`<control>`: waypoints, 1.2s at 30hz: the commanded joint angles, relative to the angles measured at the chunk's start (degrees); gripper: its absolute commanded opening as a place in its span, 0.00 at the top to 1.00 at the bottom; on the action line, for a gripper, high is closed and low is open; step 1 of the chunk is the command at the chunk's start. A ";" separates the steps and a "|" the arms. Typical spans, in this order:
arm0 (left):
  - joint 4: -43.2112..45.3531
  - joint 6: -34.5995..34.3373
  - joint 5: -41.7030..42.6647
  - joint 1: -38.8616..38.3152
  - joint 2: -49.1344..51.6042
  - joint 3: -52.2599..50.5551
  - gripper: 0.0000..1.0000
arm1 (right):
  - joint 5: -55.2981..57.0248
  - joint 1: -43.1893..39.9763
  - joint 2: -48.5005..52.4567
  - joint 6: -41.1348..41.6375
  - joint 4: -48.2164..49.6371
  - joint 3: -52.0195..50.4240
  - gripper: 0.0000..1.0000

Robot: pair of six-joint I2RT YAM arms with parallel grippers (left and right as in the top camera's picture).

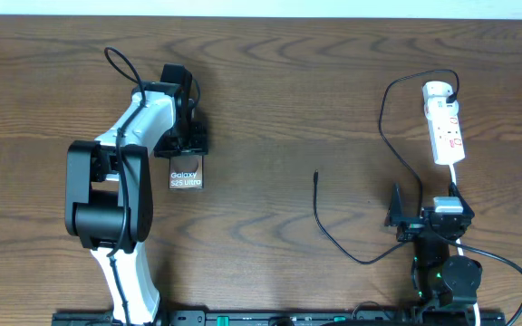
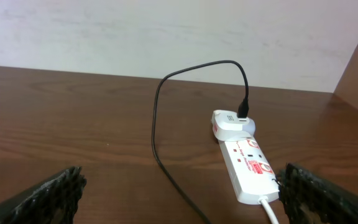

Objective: Plug charger to phone and switch on socket
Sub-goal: 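Close the left gripper on the phone's top edge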

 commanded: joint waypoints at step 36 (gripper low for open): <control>-0.57 0.57 -0.68 0.07 -5.51 1.73 0.93 | 0.24 0.92 -0.31 -0.59 -0.24 -0.07 0.01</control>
